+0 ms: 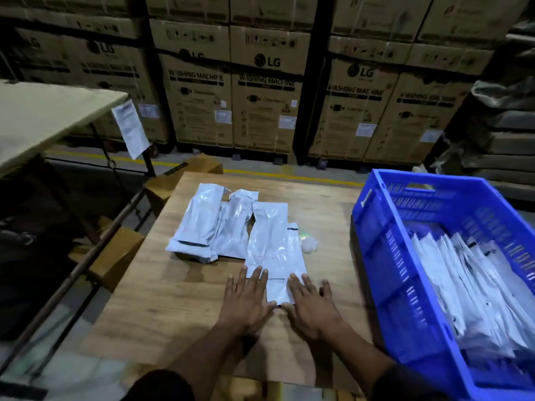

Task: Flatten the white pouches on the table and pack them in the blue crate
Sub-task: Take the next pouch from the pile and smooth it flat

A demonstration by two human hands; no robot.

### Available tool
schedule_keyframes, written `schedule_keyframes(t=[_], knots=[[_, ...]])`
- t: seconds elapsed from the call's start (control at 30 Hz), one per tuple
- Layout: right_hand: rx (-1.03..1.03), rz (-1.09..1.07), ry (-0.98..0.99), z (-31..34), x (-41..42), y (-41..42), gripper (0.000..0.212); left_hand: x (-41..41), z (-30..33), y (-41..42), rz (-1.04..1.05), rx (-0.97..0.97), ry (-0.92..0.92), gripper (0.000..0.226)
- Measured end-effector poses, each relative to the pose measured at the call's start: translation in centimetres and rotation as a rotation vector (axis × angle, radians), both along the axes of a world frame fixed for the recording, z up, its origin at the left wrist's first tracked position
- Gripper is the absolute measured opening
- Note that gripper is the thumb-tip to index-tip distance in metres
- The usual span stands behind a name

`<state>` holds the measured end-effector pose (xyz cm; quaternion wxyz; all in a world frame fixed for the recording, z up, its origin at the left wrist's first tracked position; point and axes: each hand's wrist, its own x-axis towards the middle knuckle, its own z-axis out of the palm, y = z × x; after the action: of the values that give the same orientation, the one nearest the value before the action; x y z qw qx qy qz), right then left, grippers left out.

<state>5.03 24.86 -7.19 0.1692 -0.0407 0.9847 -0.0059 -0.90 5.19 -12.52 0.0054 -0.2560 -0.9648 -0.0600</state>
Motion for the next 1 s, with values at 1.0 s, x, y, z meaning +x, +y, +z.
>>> schedule_keyframes(t=[1.0], knots=[[0.079,0.124,0.224,2.8,0.0,-2.1,0.059,4.0,-0.2,-5.4,-0.263,0.14,-0.051,0.047]])
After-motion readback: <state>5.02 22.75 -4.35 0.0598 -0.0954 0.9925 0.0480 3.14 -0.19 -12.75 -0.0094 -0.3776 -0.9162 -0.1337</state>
